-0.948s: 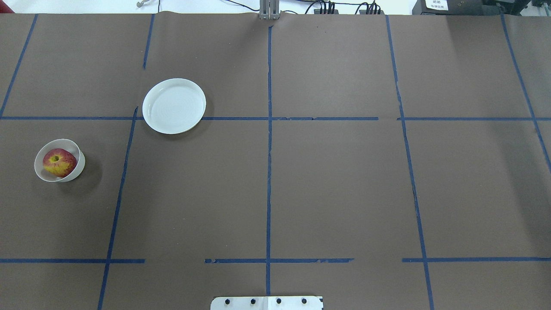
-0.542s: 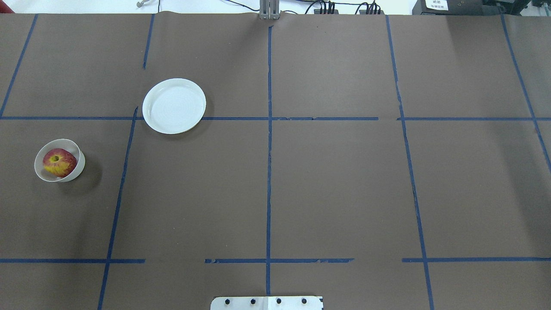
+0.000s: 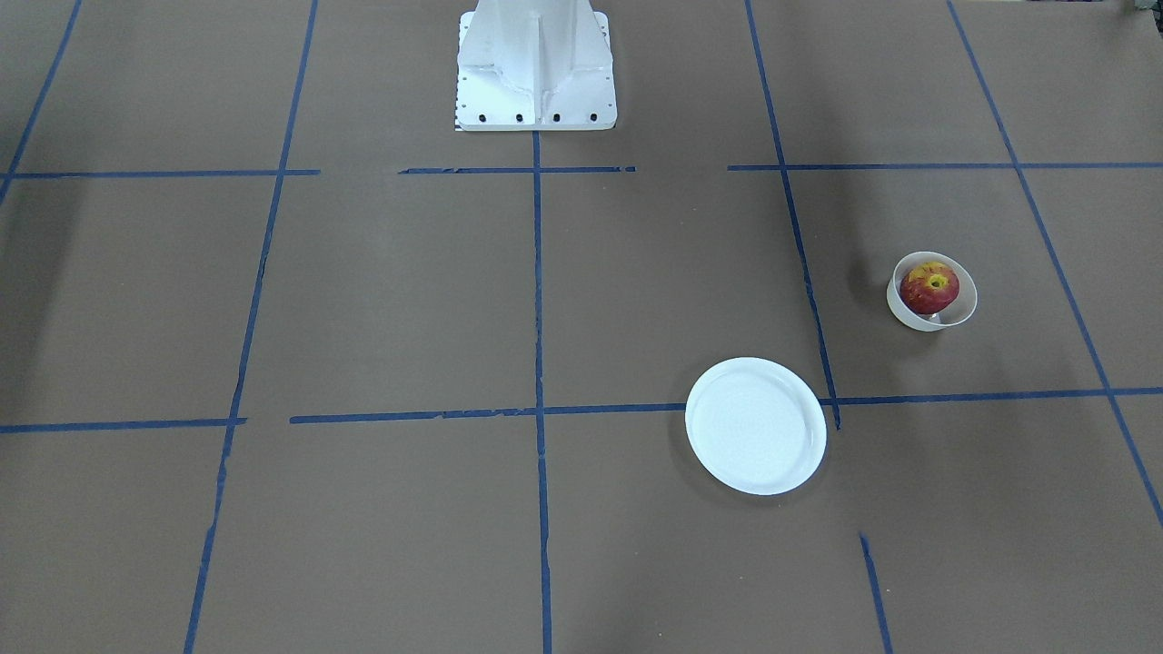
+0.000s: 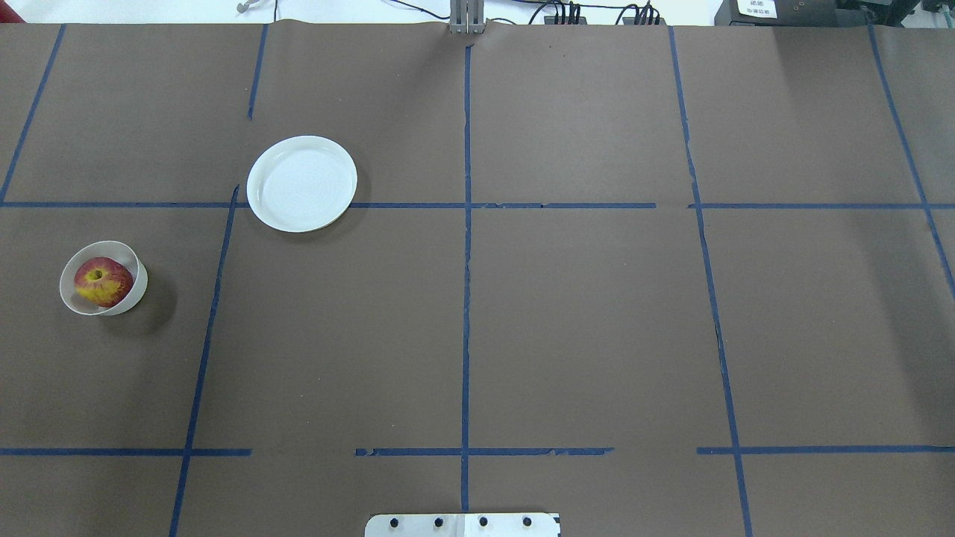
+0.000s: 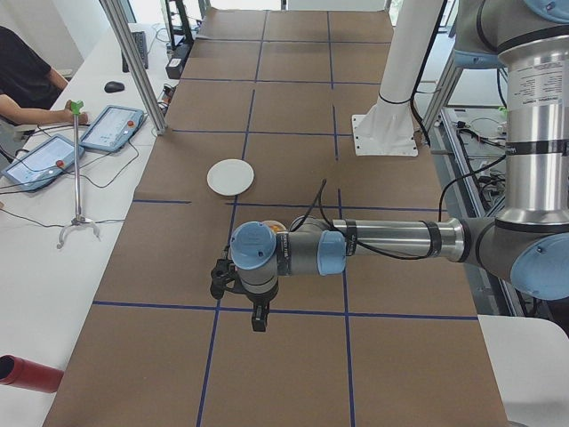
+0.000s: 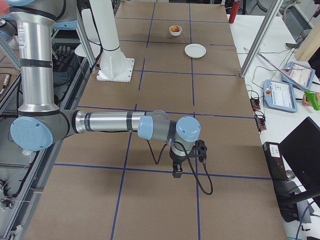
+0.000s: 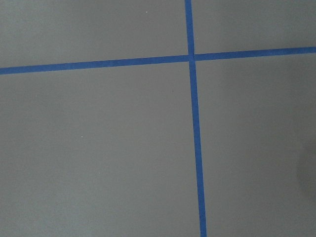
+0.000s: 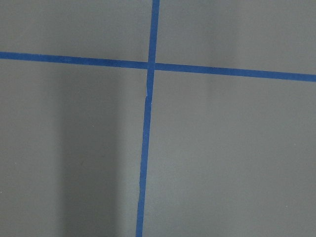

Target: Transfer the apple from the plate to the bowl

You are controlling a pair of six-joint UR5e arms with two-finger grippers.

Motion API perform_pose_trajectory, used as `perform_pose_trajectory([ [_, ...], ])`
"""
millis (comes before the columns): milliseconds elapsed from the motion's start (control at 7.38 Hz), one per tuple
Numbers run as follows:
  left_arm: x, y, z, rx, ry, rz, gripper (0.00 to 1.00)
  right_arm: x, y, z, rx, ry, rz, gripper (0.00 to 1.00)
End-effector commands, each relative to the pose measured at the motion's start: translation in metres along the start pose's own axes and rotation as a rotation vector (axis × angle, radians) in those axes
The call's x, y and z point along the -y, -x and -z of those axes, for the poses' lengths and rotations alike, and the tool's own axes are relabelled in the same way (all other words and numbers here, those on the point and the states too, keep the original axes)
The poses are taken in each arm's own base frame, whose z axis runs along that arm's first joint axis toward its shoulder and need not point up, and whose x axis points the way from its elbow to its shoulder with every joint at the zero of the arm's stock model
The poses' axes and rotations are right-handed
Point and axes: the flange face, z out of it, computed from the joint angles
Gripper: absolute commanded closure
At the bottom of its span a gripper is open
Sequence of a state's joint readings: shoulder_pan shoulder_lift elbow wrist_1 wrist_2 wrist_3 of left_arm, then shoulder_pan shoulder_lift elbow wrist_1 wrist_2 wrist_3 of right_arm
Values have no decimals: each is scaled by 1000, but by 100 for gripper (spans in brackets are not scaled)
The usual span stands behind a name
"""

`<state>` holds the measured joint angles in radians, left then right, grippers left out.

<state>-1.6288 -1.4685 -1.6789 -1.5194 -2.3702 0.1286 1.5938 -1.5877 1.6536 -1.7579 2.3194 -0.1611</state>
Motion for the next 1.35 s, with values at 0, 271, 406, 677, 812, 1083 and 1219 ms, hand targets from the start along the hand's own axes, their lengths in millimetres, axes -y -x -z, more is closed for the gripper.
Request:
perform_pose_trajectory([
  [0,-1,1,1,0,-2,2,0,0,0,0,0,0,0,0],
  [271,0,0,2,1,-4,0,0,0,0,0,0,0,0,0],
  [406,0,0,2,1,-5,-1,0,0,0,0,0,0,0,0],
  [677,4,-1,4,4,-8,-3,0,0,0,0,0,0,0,0],
  [812,6,-2,5,6,-10,-5,0,0,0,0,0,0,0,0],
  [1083,6,-2,5,6,-10,-5,0,0,0,0,0,0,0,0],
  [1219,6,-2,5,6,-11,-6,0,0,0,0,0,0,0,0],
])
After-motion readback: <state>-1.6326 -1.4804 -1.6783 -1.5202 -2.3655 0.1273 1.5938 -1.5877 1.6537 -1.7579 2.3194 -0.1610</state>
